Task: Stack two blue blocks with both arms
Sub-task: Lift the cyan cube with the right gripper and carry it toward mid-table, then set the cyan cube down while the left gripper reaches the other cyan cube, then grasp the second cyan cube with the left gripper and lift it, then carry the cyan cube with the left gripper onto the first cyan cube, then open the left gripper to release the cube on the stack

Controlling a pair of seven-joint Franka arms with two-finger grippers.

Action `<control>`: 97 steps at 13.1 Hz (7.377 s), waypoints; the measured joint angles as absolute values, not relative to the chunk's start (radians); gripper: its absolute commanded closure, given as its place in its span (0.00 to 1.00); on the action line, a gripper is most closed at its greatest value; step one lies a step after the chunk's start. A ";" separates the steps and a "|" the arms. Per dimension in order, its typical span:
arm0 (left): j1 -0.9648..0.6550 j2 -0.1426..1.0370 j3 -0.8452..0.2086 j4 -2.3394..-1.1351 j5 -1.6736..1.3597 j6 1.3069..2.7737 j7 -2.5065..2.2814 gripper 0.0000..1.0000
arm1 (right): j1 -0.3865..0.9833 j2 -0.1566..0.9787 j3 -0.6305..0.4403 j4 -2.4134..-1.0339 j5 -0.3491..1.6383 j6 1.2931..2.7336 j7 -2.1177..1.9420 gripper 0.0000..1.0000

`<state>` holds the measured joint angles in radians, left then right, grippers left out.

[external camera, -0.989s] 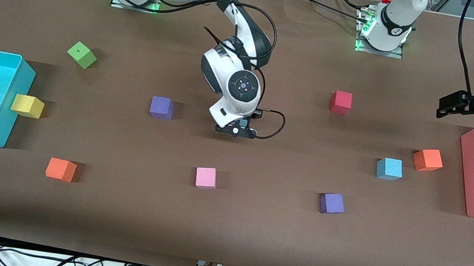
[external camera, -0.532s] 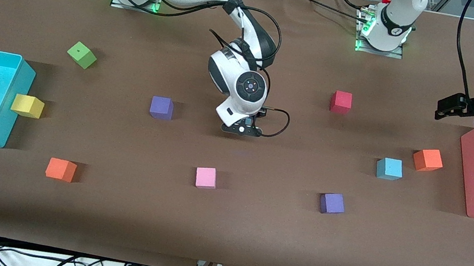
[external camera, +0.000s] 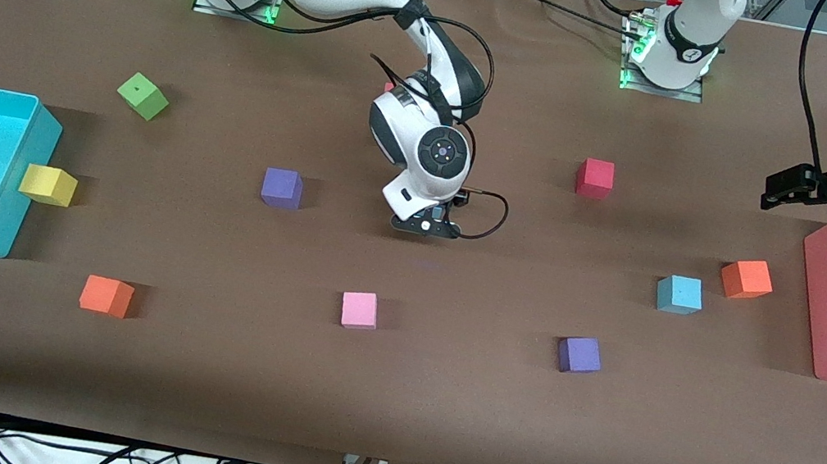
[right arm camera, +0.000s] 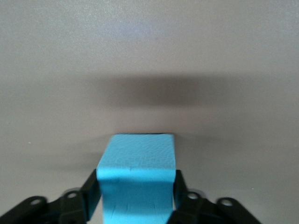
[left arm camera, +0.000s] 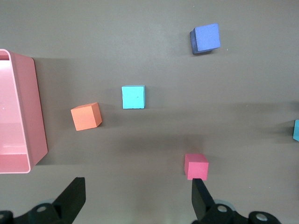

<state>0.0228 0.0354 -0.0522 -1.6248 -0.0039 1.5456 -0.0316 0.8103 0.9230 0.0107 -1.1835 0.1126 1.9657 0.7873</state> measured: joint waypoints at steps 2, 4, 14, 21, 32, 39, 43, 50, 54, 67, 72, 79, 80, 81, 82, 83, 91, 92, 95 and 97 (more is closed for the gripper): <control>0.023 0.035 -0.053 -1.625 -0.004 1.546 -0.032 0.00 | 0.810 0.923 0.010 -1.178 0.113 1.966 0.787 0.01; 0.023 0.036 -0.054 -1.625 -0.004 1.546 -0.032 0.00 | 0.810 0.923 0.007 -1.174 0.113 1.966 0.787 0.01; 0.024 0.063 -0.054 -1.644 -0.004 1.592 -0.032 0.00 | 0.788 0.853 -0.003 -1.135 0.114 1.956 0.507 0.00; 0.026 0.067 -0.040 -1.904 -0.004 1.960 -0.032 0.00 | 0.730 0.803 -0.005 -1.146 0.164 1.925 0.005 0.00; 0.024 0.197 -0.040 -2.090 -0.004 2.213 -0.029 0.00 | 0.626 0.563 -0.039 -1.680 0.606 2.170 -0.841 0.00; 0.027 0.326 0.001 -2.110 -0.004 2.445 0.056 0.00 | 0.607 0.563 -0.040 -1.858 1.051 2.237 -1.389 0.00; 0.028 0.383 0.011 -2.113 -0.004 2.489 0.074 0.00 | 0.605 0.579 -0.040 -1.891 1.199 2.247 -1.574 0.00; 0.027 0.442 0.009 -2.113 -0.019 2.525 0.075 0.89 | 0.605 0.641 -0.040 -1.896 1.417 2.259 -1.826 0.00; 0.003 0.407 0.004 -2.098 -0.019 2.503 0.087 1.00 | 0.605 0.644 -0.039 -1.896 1.441 2.267 -1.862 0.00; -0.575 0.238 -0.062 -1.881 -0.230 2.175 -0.729 1.00 | 0.605 0.666 -0.035 -1.897 1.497 2.268 -1.946 0.00; -0.757 0.471 -0.045 -1.693 -0.230 2.177 -0.954 1.00 | 0.605 0.666 -0.034 -1.897 1.497 2.268 -1.947 0.00; -0.766 0.570 0.025 -1.626 -0.230 2.177 -0.965 1.00 | 0.605 0.666 -0.034 -1.899 1.497 2.268 -1.952 0.00; -0.774 0.576 0.024 -1.623 -0.230 2.177 -0.965 1.00 | 0.605 0.666 -0.034 -1.900 1.497 2.268 -1.955 0.00; -0.784 0.581 0.023 -1.622 -0.230 2.177 -0.965 1.00 | 0.605 0.666 -0.034 -1.903 1.497 2.268 -1.959 0.00; -0.792 0.587 0.023 -1.622 -0.230 2.177 -0.965 1.00 | 0.605 0.666 -0.034 -1.905 1.497 2.268 -1.962 0.00; -0.800 0.593 0.023 -1.621 -0.230 2.180 -0.965 1.00 | 0.605 0.666 -0.034 -1.906 1.497 2.268 -1.963 0.00; -0.811 0.604 0.026 -1.616 -0.199 2.193 -0.963 1.00 | 0.605 0.666 -0.034 -1.907 1.497 2.268 -1.964 0.00; -0.811 0.604 0.026 -1.616 -0.198 2.193 -0.963 1.00 | 0.605 0.666 -0.034 -1.907 1.497 2.268 -1.964 0.00; -0.811 0.608 0.027 -1.616 -0.198 2.195 -0.963 0.31 | 0.605 0.666 -0.034 -1.907 1.497 2.268 -1.965 0.00; -0.811 0.614 0.031 -1.616 -0.198 2.198 -0.963 0.00 | 0.605 0.666 -0.034 -1.907 1.497 2.268 -1.966 0.00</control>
